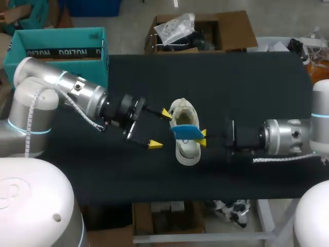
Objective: Open the shoe tongue, take the insole out of the shoe, put the insole back into the shoe, and pack the shoe into the shoebox
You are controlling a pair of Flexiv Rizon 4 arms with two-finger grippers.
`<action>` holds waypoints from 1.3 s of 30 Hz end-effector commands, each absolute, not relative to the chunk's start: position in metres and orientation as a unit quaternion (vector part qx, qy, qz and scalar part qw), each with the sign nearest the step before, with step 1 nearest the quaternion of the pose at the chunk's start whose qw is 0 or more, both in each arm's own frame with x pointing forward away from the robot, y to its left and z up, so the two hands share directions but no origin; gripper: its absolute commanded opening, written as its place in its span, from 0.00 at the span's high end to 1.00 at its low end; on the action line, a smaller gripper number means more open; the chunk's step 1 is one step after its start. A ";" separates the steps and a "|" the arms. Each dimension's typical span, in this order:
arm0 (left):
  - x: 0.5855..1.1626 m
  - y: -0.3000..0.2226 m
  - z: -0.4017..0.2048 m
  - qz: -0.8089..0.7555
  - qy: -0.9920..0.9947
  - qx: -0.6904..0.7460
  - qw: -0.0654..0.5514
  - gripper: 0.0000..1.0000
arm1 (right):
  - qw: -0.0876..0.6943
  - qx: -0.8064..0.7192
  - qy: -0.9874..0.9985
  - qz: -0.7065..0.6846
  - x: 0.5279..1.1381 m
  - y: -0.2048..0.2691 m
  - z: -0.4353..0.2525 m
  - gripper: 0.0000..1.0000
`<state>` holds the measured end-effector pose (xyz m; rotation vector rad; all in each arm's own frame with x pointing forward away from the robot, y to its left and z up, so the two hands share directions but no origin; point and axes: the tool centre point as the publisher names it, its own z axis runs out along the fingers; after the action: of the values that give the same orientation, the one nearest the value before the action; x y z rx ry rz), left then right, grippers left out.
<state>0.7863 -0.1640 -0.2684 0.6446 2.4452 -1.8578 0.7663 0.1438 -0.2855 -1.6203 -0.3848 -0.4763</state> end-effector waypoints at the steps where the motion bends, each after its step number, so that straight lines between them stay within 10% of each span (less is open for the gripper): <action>1: 0.782 -0.163 -0.268 -0.606 0.777 0.157 0.066 0.00 | 0.632 -0.722 -0.154 -0.236 0.756 0.154 -0.285 1.00; 13: 0.787 -0.187 -0.286 -0.571 0.800 0.173 0.063 0.00 | 0.623 -0.724 -0.153 -0.252 0.762 0.157 -0.293 1.00; 19: 0.788 -0.193 -0.296 -0.567 0.800 0.188 0.061 0.73 | 0.624 -0.723 -0.149 -0.256 0.763 0.157 -0.297 1.00; 39: 0.788 -0.199 -0.308 -0.555 0.801 0.215 0.061 1.00 | 0.626 -0.723 -0.144 -0.255 0.766 0.157 -0.301 1.00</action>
<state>0.7857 -0.1947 -0.3048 0.6445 2.4230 -1.6812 0.7648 0.1564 -0.2989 -1.6662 -0.3289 -0.5859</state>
